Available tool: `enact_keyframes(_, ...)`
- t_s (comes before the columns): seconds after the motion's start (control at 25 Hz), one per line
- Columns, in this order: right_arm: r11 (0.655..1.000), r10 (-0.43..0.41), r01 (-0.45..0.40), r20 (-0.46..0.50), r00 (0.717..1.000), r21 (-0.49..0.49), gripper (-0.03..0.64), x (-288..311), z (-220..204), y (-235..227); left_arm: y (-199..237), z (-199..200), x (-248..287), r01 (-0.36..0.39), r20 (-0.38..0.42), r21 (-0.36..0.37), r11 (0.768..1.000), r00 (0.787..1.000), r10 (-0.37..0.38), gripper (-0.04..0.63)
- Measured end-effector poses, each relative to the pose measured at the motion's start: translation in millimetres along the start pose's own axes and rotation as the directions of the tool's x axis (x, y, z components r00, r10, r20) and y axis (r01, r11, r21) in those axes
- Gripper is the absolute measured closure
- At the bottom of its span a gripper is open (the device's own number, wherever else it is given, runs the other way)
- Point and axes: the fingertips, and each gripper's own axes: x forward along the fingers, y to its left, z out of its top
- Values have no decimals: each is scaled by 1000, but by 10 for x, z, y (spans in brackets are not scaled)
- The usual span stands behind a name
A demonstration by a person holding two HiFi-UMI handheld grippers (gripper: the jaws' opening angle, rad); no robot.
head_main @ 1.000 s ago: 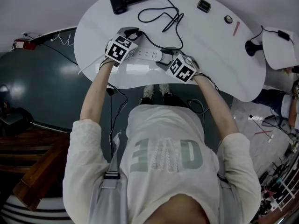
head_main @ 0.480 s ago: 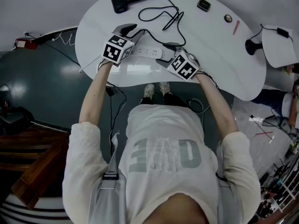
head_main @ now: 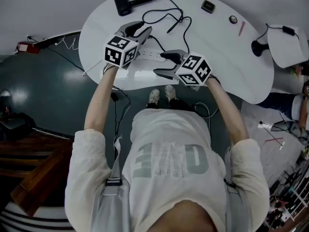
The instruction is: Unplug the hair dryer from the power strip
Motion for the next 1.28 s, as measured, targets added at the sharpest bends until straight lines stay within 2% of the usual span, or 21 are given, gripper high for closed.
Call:
enact_keyframes(0.12, 999, -24, 30, 145, 989, -43, 328, -201, 486, 93, -48, 240, -58, -10, 69, -12, 1000, 998, 11, 466)
enact_keyframes(0.24, 985, -105, 139, 276, 955, -105, 328, -459, 1011, 49, -75, 555, -156, -40, 143, 7, 999, 989, 38, 466)
enact_keyframes(0.32, 966, -156, 215, 334, 930, -145, 328, -628, 1301, 22, -110, 819, -253, -59, 201, 25, 998, 978, 53, 466)
enact_keyframes(0.44, 936, -198, 298, 421, 885, -186, 328, -891, 1665, 66, -199, 1251, -461, -110, 304, 84, 990, 949, 80, 471)
enact_keyframes(0.52, 918, -228, 355, 495, 838, -179, 330, -1091, 1887, 117, -273, 1516, -630, -151, 366, 110, 982, 925, 101, 488)
enact_keyframes(0.6, 895, -272, 422, 569, 776, -147, 348, -1297, 2080, 163, -353, 1756, -810, -182, 428, 105, 978, 896, 120, 510)
enact_keyframes(0.72, 842, -329, 524, 647, 688, -129, 479, -1526, 2266, 231, -453, 2029, -1072, -253, 496, 84, 964, 849, 180, 528)
enact_keyframes(0.88, 769, -405, 634, 701, 587, -86, 532, -1741, 2343, 299, -539, 2193, -1377, -381, 527, 15, 924, 789, 317, 574)
enact_keyframes(1.0, 720, -471, 694, 732, 493, -4, 564, -1907, 2335, 325, -625, 2235, -1605, -439, 586, -15, 898, 724, 364, 581)
enact_keyframes(1.08, 681, -504, 732, 739, 446, 23, 578, -1987, 2307, 365, -695, 2276, -1754, -483, 640, -18, 875, 667, 381, 583)
enact_keyframes(1.12, 658, -519, 753, 741, 427, 27, 581, -2021, 2285, 392, -717, 2253, -1806, -505, 645, -29, 863, 650, 402, 583)
enact_keyframes(1.2, 611, -545, 791, 743, 389, 34, 584, -2086, 2224, 452, -757, 2150, -1871, -540, 631, -50, 840, 636, 445, 583)
enact_keyframes(1.28, 579, -563, 814, 747, 353, 52, 586, -2152, 2154, 505, -825, 2042, -1885, -552, 621, -47, 833, 637, 457, 583)
